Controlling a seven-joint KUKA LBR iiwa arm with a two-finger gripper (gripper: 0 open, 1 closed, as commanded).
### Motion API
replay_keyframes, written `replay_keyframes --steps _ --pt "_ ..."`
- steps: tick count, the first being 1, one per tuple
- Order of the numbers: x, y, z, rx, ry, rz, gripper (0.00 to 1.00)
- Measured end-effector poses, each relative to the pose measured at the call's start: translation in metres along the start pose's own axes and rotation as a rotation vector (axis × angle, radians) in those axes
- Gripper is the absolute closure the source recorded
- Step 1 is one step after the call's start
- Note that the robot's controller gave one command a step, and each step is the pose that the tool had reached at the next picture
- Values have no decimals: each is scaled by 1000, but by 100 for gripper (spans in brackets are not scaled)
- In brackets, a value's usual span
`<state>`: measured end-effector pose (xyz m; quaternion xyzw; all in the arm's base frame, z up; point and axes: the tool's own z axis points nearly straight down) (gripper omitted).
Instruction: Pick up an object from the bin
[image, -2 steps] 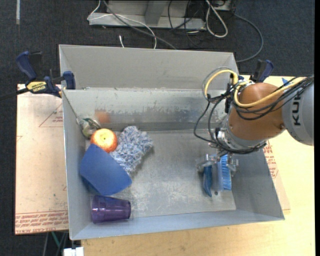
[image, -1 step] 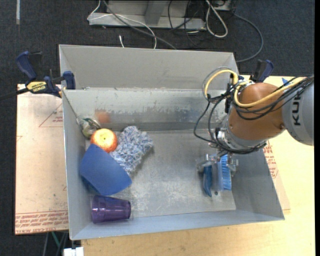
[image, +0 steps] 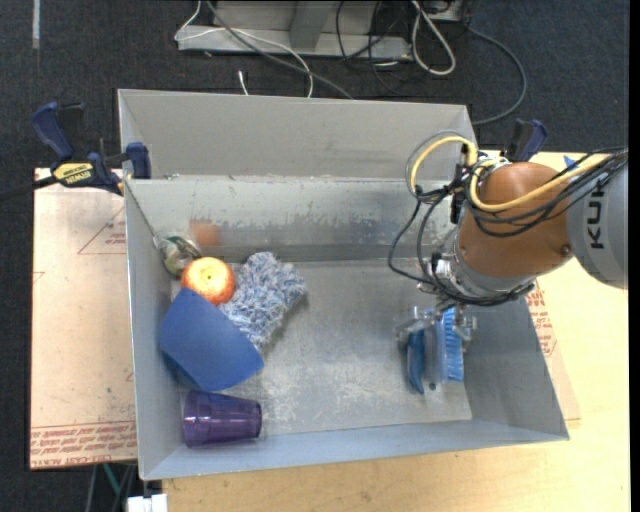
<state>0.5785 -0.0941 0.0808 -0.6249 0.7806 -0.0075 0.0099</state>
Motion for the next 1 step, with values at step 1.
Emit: replay_keyframes --steps 1 --pt "0 0 -2 0 -1 2 100"
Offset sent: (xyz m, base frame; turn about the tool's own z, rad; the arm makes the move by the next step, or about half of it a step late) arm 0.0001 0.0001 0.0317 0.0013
